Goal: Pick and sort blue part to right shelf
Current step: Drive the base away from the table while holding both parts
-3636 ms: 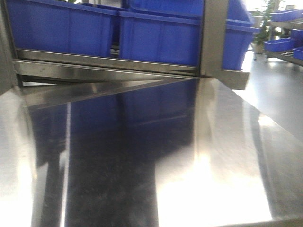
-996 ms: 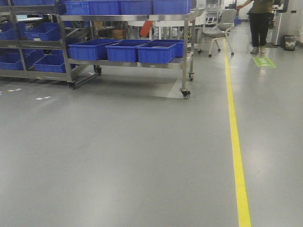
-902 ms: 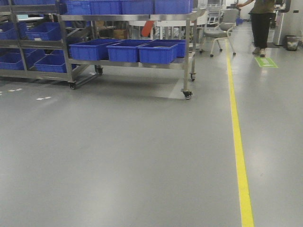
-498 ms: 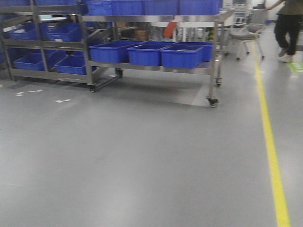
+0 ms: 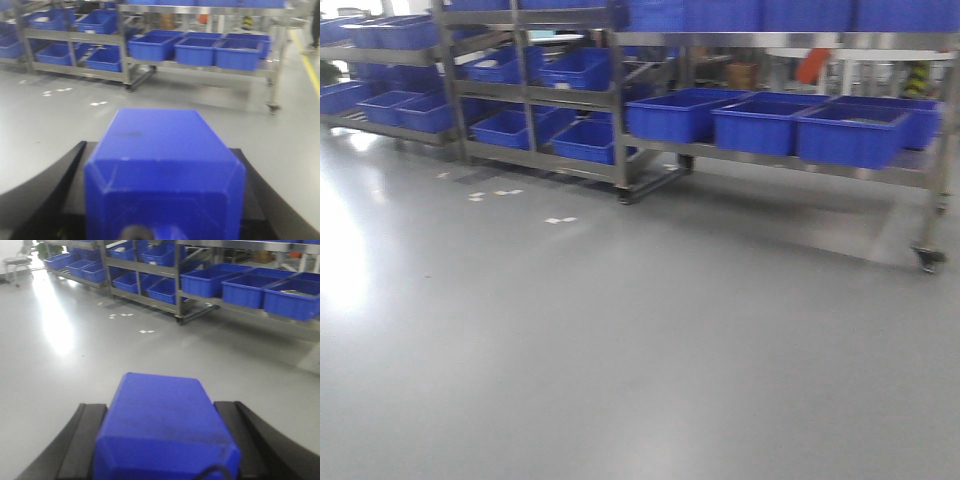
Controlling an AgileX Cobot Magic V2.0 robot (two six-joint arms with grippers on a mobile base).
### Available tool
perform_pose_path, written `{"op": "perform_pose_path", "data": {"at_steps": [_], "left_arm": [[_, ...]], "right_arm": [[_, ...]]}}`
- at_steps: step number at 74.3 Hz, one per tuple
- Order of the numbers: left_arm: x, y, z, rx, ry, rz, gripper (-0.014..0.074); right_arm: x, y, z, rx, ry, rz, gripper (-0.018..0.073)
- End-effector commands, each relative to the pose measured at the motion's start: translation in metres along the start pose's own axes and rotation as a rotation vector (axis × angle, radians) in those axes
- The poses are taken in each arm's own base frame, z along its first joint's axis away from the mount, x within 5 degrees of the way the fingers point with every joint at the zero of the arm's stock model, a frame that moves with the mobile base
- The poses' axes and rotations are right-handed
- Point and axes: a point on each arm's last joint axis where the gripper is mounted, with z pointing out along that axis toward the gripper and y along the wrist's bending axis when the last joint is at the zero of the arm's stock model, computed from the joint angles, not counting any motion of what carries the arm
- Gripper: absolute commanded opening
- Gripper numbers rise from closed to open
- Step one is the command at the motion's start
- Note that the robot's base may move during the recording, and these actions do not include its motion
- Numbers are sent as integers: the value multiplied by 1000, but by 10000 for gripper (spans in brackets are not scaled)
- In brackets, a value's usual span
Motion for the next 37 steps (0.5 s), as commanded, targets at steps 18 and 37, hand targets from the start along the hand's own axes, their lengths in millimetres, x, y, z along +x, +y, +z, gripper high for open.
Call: {"op": "perform_pose_path", "data": {"at_steps": [18, 37], "left_arm": [[-16, 0, -2, 9, -106, -2, 281], [-16, 0, -2, 9, -106, -2, 281]], "right_arm": [[-16, 1, -3, -6, -103, -16, 282], [-16, 1, -3, -6, -103, -16, 282]]}}
